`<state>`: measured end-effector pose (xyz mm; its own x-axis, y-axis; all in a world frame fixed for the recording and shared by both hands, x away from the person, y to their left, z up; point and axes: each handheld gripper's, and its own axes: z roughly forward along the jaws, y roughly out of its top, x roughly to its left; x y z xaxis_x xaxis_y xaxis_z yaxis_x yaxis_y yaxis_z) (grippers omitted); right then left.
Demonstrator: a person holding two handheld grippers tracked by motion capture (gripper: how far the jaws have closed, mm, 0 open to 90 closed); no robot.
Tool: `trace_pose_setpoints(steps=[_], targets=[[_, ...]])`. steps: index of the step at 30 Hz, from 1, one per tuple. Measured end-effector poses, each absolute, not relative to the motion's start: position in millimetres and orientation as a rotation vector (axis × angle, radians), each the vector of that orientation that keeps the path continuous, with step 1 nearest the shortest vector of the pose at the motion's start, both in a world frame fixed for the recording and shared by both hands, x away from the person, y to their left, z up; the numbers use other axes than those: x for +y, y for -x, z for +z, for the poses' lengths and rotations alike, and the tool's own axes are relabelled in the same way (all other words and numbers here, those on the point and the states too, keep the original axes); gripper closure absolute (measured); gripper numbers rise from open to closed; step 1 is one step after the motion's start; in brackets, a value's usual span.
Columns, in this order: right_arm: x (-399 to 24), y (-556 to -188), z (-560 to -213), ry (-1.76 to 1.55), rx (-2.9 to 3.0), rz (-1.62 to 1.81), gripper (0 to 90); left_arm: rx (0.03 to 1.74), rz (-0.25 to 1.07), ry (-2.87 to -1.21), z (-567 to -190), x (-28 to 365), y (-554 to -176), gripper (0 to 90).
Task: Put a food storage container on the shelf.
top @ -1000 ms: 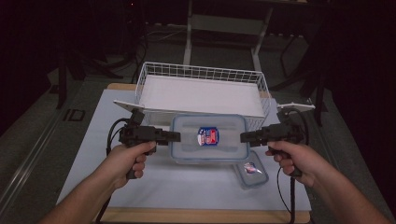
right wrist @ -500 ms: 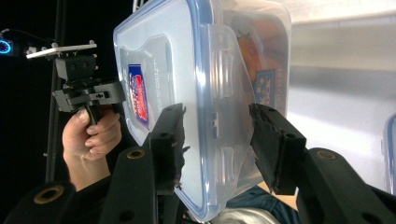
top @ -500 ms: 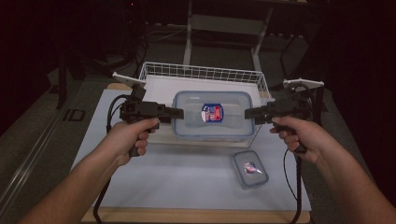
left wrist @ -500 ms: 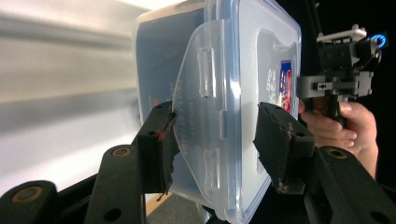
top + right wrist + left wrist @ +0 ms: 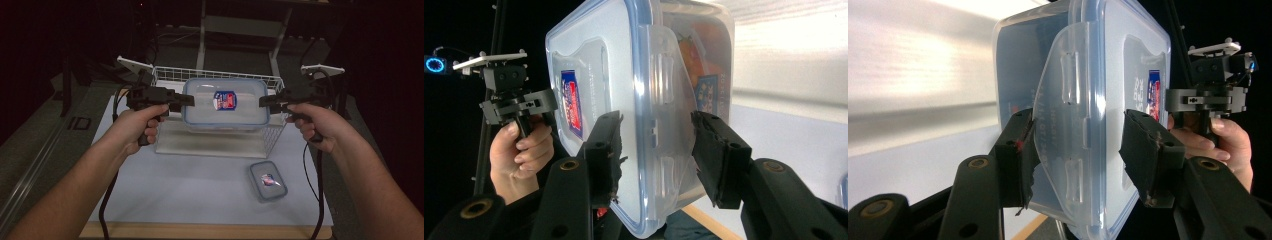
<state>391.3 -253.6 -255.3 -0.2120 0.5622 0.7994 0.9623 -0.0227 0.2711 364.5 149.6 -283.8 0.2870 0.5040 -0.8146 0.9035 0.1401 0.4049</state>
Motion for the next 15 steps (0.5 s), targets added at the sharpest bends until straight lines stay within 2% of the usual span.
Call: trace_pose_setpoints(steps=[15], targets=[[-237.8,-429.0,-264.5,1.662,-1.774,-1.136,53.9,1.407,-0.476,-1.474,-294.6,159.5,-404.7,49.7]])
